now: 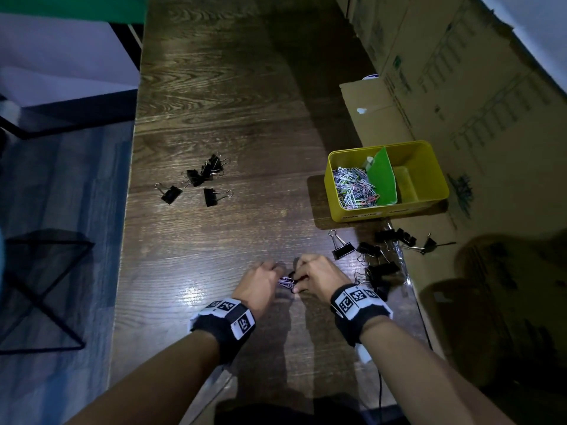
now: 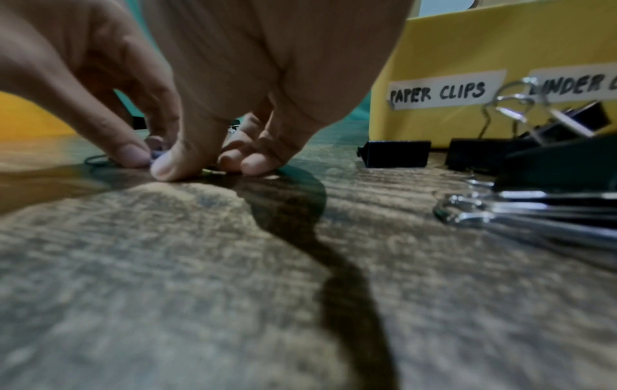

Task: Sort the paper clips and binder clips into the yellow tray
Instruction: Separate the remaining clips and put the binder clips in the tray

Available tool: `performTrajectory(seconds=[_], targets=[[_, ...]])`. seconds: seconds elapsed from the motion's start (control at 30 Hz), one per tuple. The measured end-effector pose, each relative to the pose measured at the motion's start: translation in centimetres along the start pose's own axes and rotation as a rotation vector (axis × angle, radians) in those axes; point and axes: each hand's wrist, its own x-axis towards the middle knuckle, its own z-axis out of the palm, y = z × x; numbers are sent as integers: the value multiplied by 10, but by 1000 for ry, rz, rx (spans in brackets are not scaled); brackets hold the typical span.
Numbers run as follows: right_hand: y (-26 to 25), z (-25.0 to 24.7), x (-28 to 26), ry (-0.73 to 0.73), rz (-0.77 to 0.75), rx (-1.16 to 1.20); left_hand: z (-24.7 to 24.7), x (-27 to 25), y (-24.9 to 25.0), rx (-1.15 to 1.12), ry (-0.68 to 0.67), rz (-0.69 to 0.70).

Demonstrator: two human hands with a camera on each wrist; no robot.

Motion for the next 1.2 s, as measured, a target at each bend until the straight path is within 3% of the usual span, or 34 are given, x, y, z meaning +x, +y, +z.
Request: performTrajectory(seconds=[0.2,0.47,0.67,0.83,1.2], targets=[[-1,5,-11,27,-105,-79,-5,-2,6,92,-34,30],[-14,8,-21,-18,-88,-412,-7,-8,2,105,16,127],[-16,12,-21,15,-97,-460,-4,-8,-3,93,13,111],[-18,15,-23,27,-165,-490,3,-11,-11,123,92,237],[-23,21,-21,25,-114,-448,-1,-17,-27,-57,94,99]])
